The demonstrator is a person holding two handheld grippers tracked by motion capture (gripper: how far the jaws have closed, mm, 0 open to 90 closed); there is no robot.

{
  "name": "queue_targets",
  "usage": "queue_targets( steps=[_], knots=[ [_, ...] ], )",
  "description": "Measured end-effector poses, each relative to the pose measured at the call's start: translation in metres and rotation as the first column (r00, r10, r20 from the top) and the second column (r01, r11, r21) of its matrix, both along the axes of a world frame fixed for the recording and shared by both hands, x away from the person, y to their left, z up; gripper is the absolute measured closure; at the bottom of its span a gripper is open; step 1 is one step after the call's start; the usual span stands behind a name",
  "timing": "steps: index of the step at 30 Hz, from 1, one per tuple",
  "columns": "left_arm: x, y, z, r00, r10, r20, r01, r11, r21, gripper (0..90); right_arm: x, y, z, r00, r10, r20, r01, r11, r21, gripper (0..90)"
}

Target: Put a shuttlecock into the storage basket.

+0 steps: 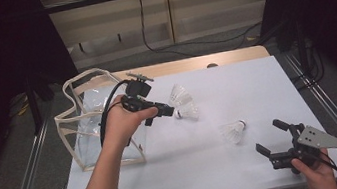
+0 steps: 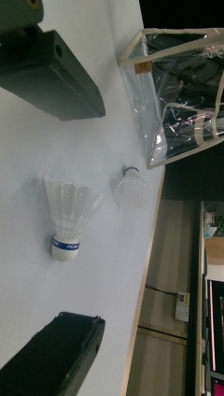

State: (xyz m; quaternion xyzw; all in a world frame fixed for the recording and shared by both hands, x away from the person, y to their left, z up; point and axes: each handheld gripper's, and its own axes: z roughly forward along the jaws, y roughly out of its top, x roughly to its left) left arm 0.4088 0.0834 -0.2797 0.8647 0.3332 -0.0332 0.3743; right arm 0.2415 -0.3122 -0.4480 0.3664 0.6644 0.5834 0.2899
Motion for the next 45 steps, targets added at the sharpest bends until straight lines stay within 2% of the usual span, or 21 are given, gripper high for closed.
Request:
queue_targets(
  steps=[4, 16, 19, 22, 25, 29, 31, 34, 45],
  knots=[
    [0.001, 0.001, 0.001, 1.0, -0.004, 0.001, 0.004, 0.9999, 0.009, 65.5, 0.0, 0.0, 0.0, 1.0, 0.002, 0.001, -0.002, 1.0, 0.0, 1.1],
    [0.003, 0.004, 0.008, 1.0, 0.005, -0.003, -0.005, 1.0, 0.0, 65.5, 0.0, 0.0, 0.0, 1.0, 0.004, 0.002, -0.004, 1.0, -0.001, 1.1],
    [0.005, 0.006, 0.01, 1.0, -0.007, -0.001, 0.007, 0.9998, 0.018, 65.5, 0.0, 0.0, 0.0, 1.0, 0.0, -0.001, 0.0, 1.0, 0.0, 1.1],
    [0.005, 0.006, 0.011, 1.0, 0.008, -0.005, -0.008, 1.0, 0.001, 65.5, 0.0, 0.0, 0.0, 1.0, 0.001, 0.001, -0.001, 1.0, 0.001, 1.1],
    [0.007, 0.007, 0.013, 1.0, -0.001, 0.0, 0.001, 0.9998, 0.02, 65.5, 0.0, 0.0, 0.0, 1.0, 0.0, -0.001, 0.0, 1.0, -0.001, 1.1],
    [0.007, 0.006, 0.013, 0.9999, 0.013, -0.006, -0.013, 0.9999, 0.009, 65.5, 0.0, 0.0, 0.0, 1.0, 0.001, -0.001, -0.001, 1.0, -0.001, 1.1],
    [0.009, 0.008, 0.014, 1.0, 0.001, -0.005, -0.001, 0.9997, 0.023, 65.5, 0.0, 0.0, 0.0, 1.0, 0.001, 0.001, -0.001, 1.0, -0.001, 1.1],
    [0.009, 0.008, 0.014, 0.9999, 0.015, -0.006, -0.015, 0.9998, 0.011, 65.5, 0.0, 0.0, 0.0, 1.0, 0.001, -0.001, -0.001, 1.0, 0.002, 1.1],
    [0.011, 0.012, 0.018, 0.9999, 0.011, -0.006, -0.011, 0.9996, 0.027, 65.5, -0.001, 0.0, 0.0, 1.0, 0.004, 0.002, -0.004, 1.0, 0.002, 1.1]
  ],
)
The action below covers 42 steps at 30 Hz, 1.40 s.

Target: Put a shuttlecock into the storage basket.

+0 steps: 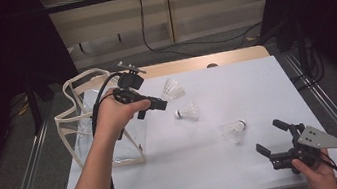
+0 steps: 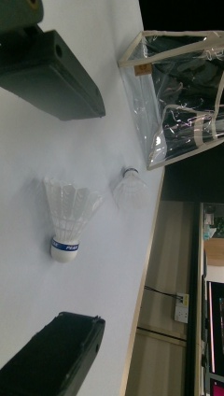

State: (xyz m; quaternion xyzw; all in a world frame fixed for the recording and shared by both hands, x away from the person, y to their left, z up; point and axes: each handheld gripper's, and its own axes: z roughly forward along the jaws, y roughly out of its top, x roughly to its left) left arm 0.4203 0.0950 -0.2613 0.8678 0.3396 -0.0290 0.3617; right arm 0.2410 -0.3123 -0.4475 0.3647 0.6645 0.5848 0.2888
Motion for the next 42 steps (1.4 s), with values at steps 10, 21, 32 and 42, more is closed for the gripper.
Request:
queue_targets(
  steps=[10, 21, 32, 42],
  knots=[
    [0.001, 0.003, 0.006, 1.0, 0.005, -0.002, -0.005, 1.0, -0.003, 65.5, 0.0, 0.0, 0.0, 1.0, 0.0, 0.001, 0.0, 1.0, -0.002, 1.1],
    [0.001, 0.007, 0.012, 0.9999, 0.016, 0.003, -0.016, 0.9999, -0.003, 65.5, 0.0, -0.001, 0.0, 1.0, 0.0, 0.003, 0.0, 1.0, -0.003, 1.1],
    [0.003, 0.009, 0.016, 0.9997, 0.023, 0.011, -0.023, 0.9997, 0.0, 65.6, 0.0, 0.0, 0.0, 1.0, 0.001, 0.003, -0.001, 1.0, -0.002, 1.1],
    [0.005, 0.011, 0.019, 0.9995, 0.027, 0.015, -0.027, 0.9996, 0.005, 65.6, 0.0, 0.0, 0.0, 1.0, 0.003, 0.0, -0.003, 1.0, 0.0, 1.1]
  ],
)
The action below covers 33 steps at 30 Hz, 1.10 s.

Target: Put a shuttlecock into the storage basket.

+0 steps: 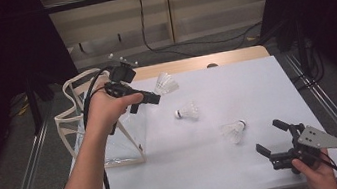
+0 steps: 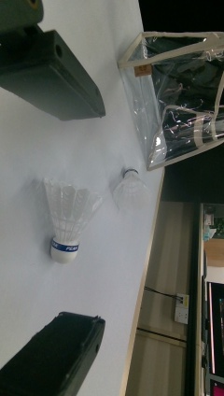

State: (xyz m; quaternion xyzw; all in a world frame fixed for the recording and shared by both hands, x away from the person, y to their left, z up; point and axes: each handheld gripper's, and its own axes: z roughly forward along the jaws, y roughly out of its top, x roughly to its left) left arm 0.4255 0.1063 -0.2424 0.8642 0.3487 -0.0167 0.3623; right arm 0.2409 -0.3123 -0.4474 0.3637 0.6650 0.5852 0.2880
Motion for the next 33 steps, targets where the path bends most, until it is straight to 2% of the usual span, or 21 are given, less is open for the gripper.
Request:
queue_targets(
  steps=[9, 12, 14, 27, 28, 33],
  knots=[
    [0.002, 0.003, 0.006, 1.0, 0.003, 0.008, -0.003, 1.0, 0.005, 65.6, 0.0, 0.0, 0.0, 1.0, 0.0, 0.0, 0.0, 1.0, 0.0, 1.1],
    [0.001, 0.003, 0.008, 0.9998, 0.017, 0.01, -0.017, 0.9998, -0.007, 65.6, 0.0, 0.0, 0.0, 1.0, -0.001, 0.004, 0.001, 1.0, -0.002, 1.1],
    [0.002, 0.004, 0.01, 0.9999, 0.01, 0.014, -0.01, 0.9999, 0.005, 65.6, 0.0, -0.001, 0.0, 1.0, -0.002, 0.002, 0.002, 1.0, -0.001, 1.1],
    [0.006, 0.009, 0.011, 0.9995, 0.025, 0.02, -0.025, 0.9995, 0.02, 65.6, 0.0, -0.001, 0.0, 1.0, -0.001, 0.004, 0.001, 1.0, 0.0, 1.1],
    [0.005, 0.009, 0.011, 0.9992, 0.037, 0.017, -0.037, 0.9993, 0.01, 65.6, 0.0, -0.001, 0.0, 1.0, -0.001, 0.001, 0.001, 1.0, 0.001, 1.1],
    [0.007, 0.01, 0.014, 0.9995, 0.026, 0.02, -0.026, 0.9996, 0.013, 65.6, 0.0, -0.001, 0.0, 1.0, -0.003, 0.003, 0.003, 1.0, -0.001, 1.1]
  ],
)
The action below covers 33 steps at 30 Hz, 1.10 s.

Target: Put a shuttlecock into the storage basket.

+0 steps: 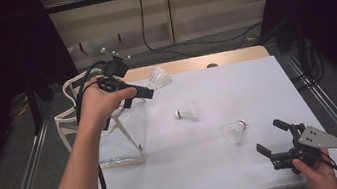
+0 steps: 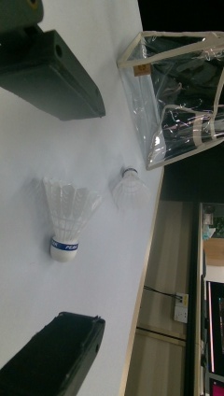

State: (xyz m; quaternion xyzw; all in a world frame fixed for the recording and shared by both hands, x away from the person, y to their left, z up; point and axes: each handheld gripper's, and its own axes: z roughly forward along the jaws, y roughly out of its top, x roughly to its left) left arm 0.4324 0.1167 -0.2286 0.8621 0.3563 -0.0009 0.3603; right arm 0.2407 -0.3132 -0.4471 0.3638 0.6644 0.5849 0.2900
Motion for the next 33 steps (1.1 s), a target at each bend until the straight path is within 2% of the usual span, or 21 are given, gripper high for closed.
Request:
queue_targets(
  steps=[3, 11, 33],
  knots=[
    [0.0, 0.0, 0.002, 0.9999, 0.014, 0.002, -0.013, 0.9999, -0.01, 65.6, 0.0, 0.0, 0.0, 1.0, 0.001, 0.001, -0.001, 1.0, 0.001, 1.1],
    [0.003, 0.002, 0.007, 0.9999, 0.006, 0.009, -0.006, 1.0, 0.003, 65.6, 0.0, 0.0, 0.0, 1.0, 0.002, 0.0, -0.002, 1.0, 0.001, 1.1],
    [0.008, 0.022, 0.018, 0.9972, 0.071, 0.024, -0.071, 0.9974, 0.007, 65.6, 0.0, 0.001, 0.0, 1.0, 0.002, 0.0, -0.002, 1.0, 0.002, 1.1]
  ],
)
